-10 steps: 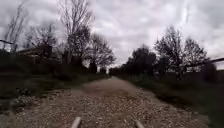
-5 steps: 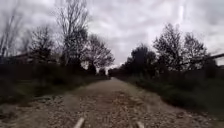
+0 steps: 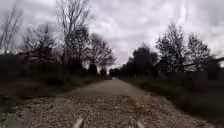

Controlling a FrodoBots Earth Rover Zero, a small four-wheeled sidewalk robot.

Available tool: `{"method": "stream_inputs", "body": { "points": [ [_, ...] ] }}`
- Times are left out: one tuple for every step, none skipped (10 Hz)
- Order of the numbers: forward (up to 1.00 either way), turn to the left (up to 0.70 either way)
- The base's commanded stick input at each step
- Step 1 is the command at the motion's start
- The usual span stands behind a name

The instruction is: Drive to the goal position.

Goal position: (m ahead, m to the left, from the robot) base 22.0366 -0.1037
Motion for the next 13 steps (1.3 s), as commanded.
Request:
{"method": "stream_inputs", "body": {
  "points": [
    [0.7, 0.0],
    [0.7, 0.0],
    [0.7, 0.0],
    [0.7, 0.0],
    [0.7, 0.0],
    [0.7, 0.0],
    [0.7, 0.0],
    [0.7, 0.0],
    [0.7, 0.0],
    [0.7, 0.0],
    [0.7, 0.0],
    [0.7, 0.0],
    [0.7, 0.0]
  ]
}}
